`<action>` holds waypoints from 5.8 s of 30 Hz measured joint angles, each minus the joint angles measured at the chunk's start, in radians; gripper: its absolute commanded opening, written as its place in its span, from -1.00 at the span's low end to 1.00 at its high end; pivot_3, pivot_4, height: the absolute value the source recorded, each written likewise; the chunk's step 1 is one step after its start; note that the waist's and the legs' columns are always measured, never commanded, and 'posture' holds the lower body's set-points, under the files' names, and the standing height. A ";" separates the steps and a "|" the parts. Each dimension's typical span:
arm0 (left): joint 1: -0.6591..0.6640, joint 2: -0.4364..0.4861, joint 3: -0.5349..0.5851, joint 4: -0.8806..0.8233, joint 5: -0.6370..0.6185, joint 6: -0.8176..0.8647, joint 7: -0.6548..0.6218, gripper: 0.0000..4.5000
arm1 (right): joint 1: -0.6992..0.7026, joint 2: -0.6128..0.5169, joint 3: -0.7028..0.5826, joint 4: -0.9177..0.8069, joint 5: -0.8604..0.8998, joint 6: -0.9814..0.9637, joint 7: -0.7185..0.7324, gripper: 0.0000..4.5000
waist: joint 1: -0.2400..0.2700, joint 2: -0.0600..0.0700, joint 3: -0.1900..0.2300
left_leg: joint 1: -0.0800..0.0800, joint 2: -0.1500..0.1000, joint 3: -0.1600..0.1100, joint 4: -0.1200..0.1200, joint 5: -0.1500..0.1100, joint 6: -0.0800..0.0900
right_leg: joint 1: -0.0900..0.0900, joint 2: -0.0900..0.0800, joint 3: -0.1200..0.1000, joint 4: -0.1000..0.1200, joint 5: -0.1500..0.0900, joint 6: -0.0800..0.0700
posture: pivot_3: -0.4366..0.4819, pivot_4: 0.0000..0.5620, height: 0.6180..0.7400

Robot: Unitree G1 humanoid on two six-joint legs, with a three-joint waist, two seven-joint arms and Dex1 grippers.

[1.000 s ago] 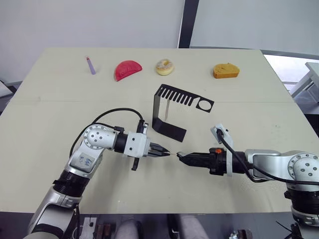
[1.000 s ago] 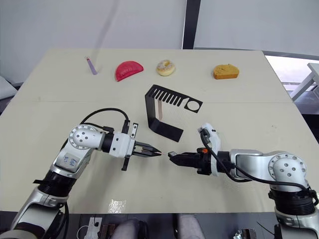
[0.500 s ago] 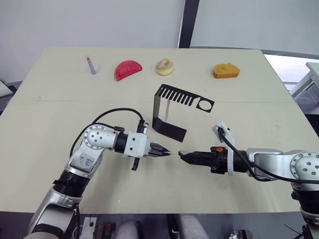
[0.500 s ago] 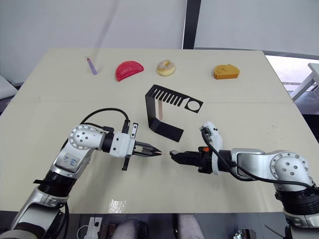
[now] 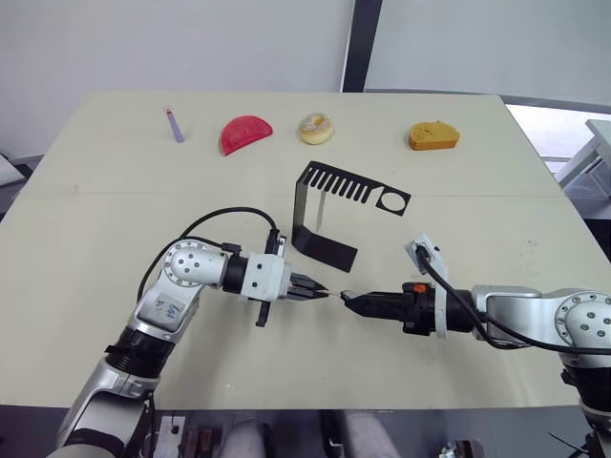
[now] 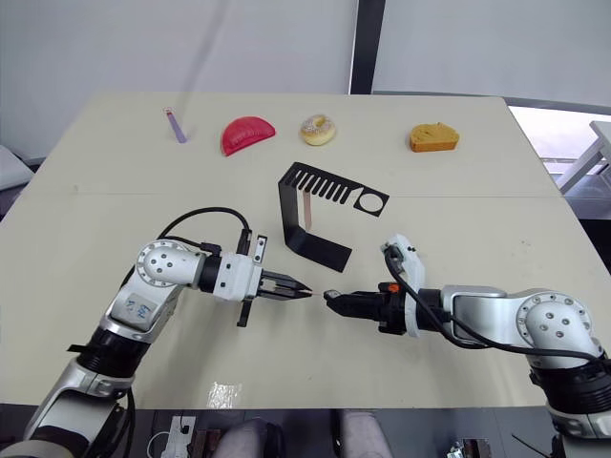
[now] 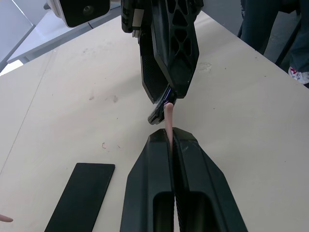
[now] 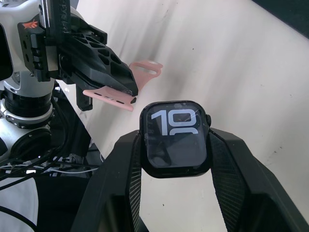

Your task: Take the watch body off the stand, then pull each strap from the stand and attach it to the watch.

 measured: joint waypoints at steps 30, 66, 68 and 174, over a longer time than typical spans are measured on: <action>-0.001 -0.010 0.000 0.000 0.003 0.013 0.010 -1.00 | 0.009 -0.018 0.001 -0.018 0.014 -0.019 0.002 -0.32 | 0.000 0.000 0.000 | 0.000 0.000 0.000 0.000 0.000 0.000 | 0.000 0.000 0.000 0.000 0.000 0.000 | -0.05 -0.47 0.95; -0.001 -0.020 -0.001 -0.001 0.007 0.029 0.016 -1.00 | 0.007 -0.023 0.001 0.004 0.015 -0.033 0.002 -0.32 | 0.000 0.000 0.000 | 0.000 0.000 0.000 0.000 0.000 0.000 | 0.000 0.000 0.000 0.000 0.000 0.000 | -0.05 -0.47 0.95; -0.001 -0.020 -0.001 -0.001 0.009 0.029 0.016 -1.00 | 0.007 -0.023 0.001 0.004 0.016 -0.036 0.002 -0.32 | 0.000 0.000 0.000 | 0.000 0.000 0.000 0.000 0.000 0.000 | 0.000 0.000 0.000 0.000 0.000 0.000 | -0.05 -0.47 0.95; -0.006 -0.082 -0.023 0.015 0.062 0.059 0.059 -1.00 | -0.018 -0.045 0.003 -0.012 0.005 -0.040 0.000 -0.32 | 0.003 0.000 0.000 | 0.000 0.000 0.000 0.000 0.000 0.000 | 0.000 0.000 0.000 0.000 0.000 0.000 | -0.05 -0.47 0.95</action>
